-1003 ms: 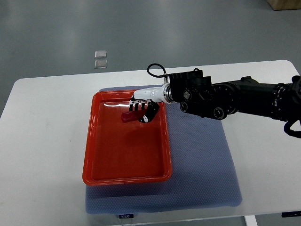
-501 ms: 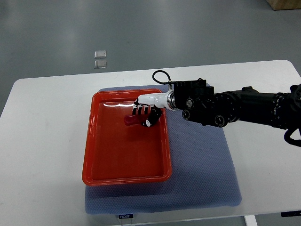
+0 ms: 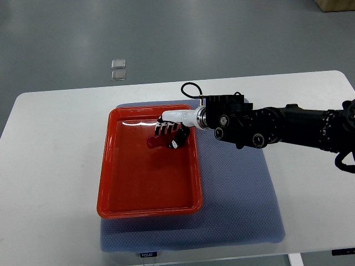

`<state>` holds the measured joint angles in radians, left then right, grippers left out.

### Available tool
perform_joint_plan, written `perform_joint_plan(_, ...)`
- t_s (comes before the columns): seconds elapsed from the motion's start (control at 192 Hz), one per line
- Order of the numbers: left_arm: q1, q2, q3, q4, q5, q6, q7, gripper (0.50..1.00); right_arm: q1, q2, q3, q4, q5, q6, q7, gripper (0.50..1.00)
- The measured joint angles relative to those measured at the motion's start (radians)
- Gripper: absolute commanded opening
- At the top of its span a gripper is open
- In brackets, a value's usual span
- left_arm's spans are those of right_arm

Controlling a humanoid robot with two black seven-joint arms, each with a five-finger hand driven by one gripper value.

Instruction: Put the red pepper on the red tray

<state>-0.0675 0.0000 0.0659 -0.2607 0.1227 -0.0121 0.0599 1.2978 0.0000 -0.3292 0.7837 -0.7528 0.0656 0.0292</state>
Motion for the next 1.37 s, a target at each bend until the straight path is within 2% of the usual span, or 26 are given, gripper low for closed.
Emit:
perform_joint_plan(0.104, 0.0, 0.0, 0.0, 0.0, 0.0, 0.0, 0.0, 1.0, 0.0, 0.0, 0.004, 0.0, 0.002, -0.004, 0.0, 0.754)
perform_joint_plan(0.23, 0.0, 0.0, 0.001, 0.0, 0.0, 0.0, 0.0, 1.0, 0.001, 0.0, 0.021, 0.0, 0.003, -0.022, 0.002, 0.782)
perform_joint_plan(0.402, 0.0, 0.0, 0.001, 0.0, 0.0, 0.0, 0.0, 1.0, -0.005, 0.0, 0.168, -0.001, 0.029, -0.048, 0.028, 0.787)
perform_joint_plan(0.475, 0.0, 0.0, 0.001, 0.0, 0.0, 0.0, 0.0, 1.0, -0.038, 0.0, 0.283, -0.001, 0.071, -0.073, 0.056, 0.789)
perform_joint_plan(0.621, 0.0, 0.0, 0.001, -0.002, 0.0, 0.0, 0.0, 1.0, -0.18, 0.0, 0.627, -0.002, 0.188, -0.172, 0.139, 0.795)
perform_joint_plan(0.705, 0.0, 0.0, 0.002, -0.006, 0.0, 0.0, 0.0, 1.0, -0.297, 0.0, 0.878, 0.001, 0.271, -0.201, 0.186, 0.854)
perform_joint_plan(0.82, 0.0, 0.0, 0.002, -0.008, 0.0, 0.0, 0.0, 1.0, -0.436, 0.0, 1.173, 0.002, 0.405, -0.205, 0.212, 0.883)
perform_joint_plan(0.914, 0.0, 0.0, 0.002, -0.008, 0.0, 0.0, 0.0, 1.0, -0.535, 0.0, 1.32, 0.007, 0.491, -0.165, 0.216, 0.893)
perform_joint_plan(1.023, 0.0, 0.0, 0.002, -0.006, 0.0, 0.0, 0.0, 1.0, -0.61, 0.0, 1.403, 0.009, 0.544, -0.073, 0.216, 0.905)
perform_joint_plan(1.373, 0.0, 0.0, 0.003, -0.009, 0.0, 0.0, 0.0, 1.0, -0.694, -0.012, 1.434, 0.005, 0.559, 0.114, 0.213, 0.915)
